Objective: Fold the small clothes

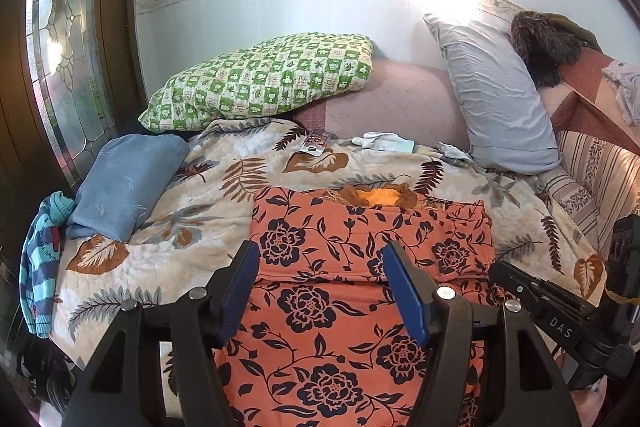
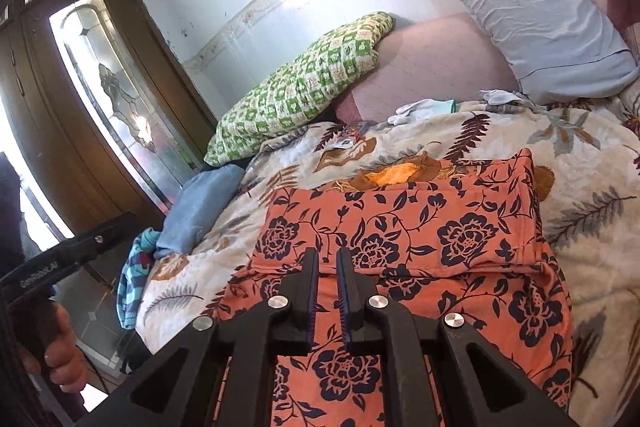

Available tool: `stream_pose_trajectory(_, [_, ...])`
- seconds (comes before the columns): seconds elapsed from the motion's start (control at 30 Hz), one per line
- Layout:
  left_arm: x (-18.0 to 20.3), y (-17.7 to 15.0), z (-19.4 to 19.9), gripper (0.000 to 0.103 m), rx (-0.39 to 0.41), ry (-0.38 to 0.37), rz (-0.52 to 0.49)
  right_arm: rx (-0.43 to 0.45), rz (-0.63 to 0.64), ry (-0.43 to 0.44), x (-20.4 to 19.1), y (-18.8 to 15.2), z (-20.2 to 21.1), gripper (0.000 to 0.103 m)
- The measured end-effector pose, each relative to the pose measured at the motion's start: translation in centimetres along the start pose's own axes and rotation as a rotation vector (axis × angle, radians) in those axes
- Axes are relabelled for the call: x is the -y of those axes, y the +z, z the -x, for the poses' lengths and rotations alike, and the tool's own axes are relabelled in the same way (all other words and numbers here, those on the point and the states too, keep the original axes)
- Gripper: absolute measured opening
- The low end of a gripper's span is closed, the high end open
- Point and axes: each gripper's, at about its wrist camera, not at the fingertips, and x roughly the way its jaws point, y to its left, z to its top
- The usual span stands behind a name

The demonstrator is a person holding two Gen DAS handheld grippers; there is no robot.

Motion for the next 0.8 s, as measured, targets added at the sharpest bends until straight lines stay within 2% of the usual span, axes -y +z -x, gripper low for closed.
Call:
stream_pose_trajectory(0.47, [-0.6,0.0,0.0,0.065,0.000,0.009,0.014,0.021,0.070,0.014,-1.3,-0.6,-0.1,0.012])
stream_pose_trajectory(0.8, [-0.5,0.1,-0.1,0.065,-0.003,-0.003,0.021,0.034,0.052,0.011,-0.6,-0.5,0.1,0.011])
